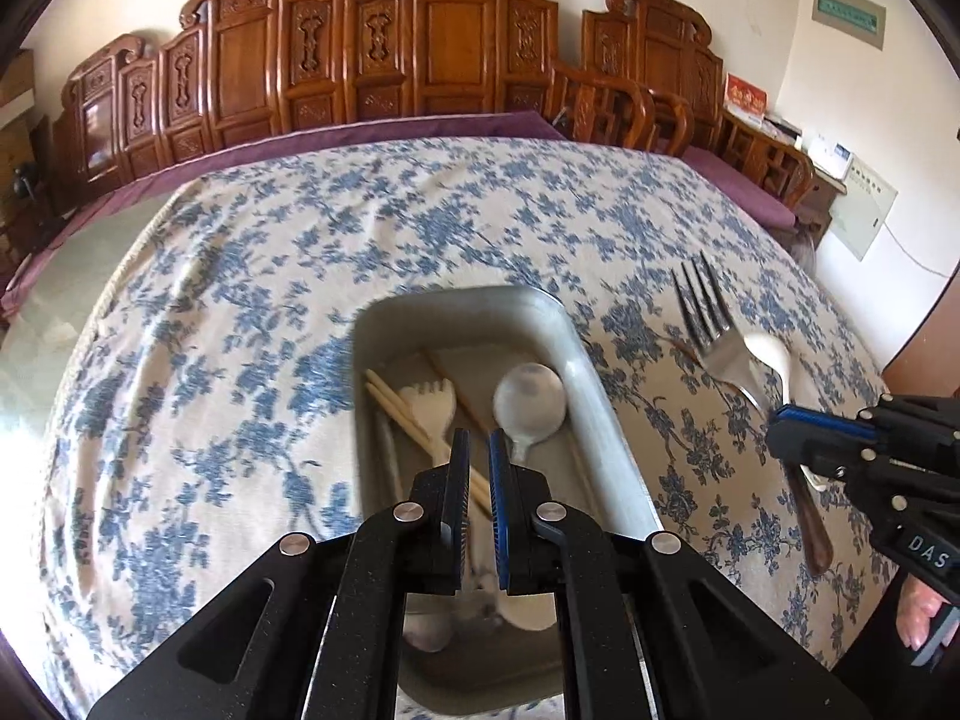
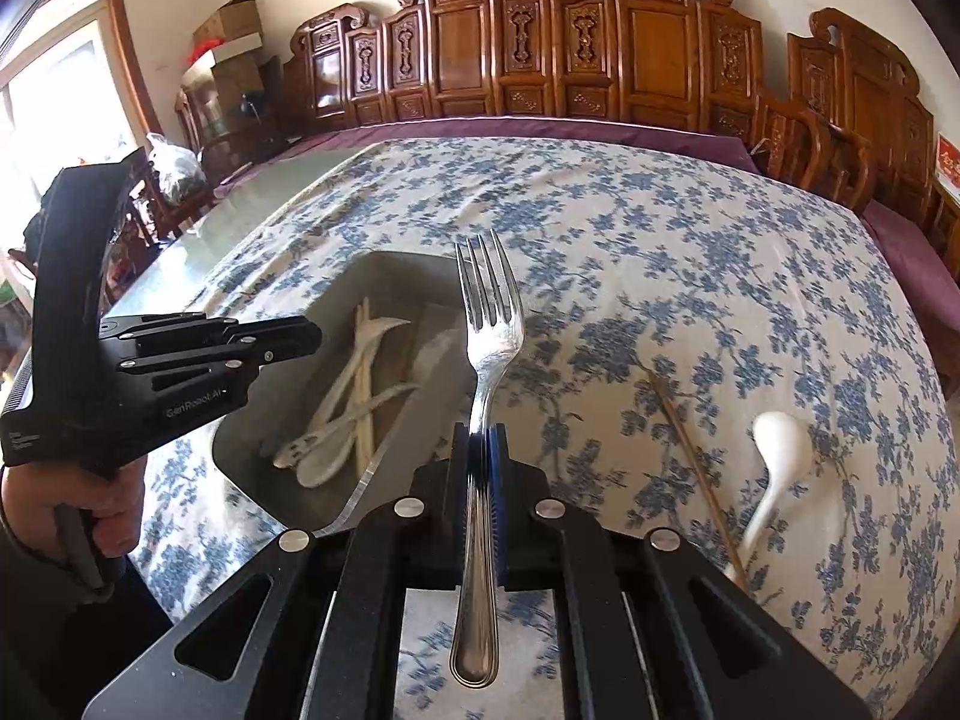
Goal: Organize utensils
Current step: 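Lower the metal fork into the tray and open the right gripper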
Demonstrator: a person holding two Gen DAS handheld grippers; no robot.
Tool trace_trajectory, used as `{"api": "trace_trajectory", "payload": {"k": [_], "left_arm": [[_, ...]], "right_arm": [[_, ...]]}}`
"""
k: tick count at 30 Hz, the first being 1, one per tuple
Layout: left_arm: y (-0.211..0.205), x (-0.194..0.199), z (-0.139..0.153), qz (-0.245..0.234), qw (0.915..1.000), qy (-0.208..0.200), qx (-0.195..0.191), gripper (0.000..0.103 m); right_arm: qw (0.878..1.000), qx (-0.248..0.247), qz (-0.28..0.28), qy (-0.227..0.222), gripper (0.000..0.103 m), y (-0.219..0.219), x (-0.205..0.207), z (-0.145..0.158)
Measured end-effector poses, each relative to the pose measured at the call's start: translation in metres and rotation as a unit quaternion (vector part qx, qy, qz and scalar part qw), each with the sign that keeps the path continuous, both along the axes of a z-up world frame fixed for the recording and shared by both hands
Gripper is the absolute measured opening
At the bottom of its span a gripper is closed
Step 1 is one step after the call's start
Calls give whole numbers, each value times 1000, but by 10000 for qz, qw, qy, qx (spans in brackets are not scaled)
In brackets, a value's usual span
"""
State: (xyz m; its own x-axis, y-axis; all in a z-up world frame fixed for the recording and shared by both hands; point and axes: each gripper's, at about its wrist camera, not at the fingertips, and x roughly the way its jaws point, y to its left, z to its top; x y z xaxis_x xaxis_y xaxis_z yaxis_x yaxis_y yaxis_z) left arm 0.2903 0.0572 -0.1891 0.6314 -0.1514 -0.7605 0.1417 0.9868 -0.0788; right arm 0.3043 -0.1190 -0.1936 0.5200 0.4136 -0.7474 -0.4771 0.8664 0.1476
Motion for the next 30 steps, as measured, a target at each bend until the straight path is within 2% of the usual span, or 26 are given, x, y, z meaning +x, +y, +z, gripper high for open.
{"api": "trace_trajectory", "payload": {"k": [19, 30], "left_arm": [[54, -7, 14, 450, 9988, -172, -52, 6], [62, -9, 12, 519, 9985, -133, -68, 6]], "right_arm": [[9991, 272, 273, 177, 8, 74, 25, -3], [9993, -138, 243, 262, 8, 97, 34, -36]]}}
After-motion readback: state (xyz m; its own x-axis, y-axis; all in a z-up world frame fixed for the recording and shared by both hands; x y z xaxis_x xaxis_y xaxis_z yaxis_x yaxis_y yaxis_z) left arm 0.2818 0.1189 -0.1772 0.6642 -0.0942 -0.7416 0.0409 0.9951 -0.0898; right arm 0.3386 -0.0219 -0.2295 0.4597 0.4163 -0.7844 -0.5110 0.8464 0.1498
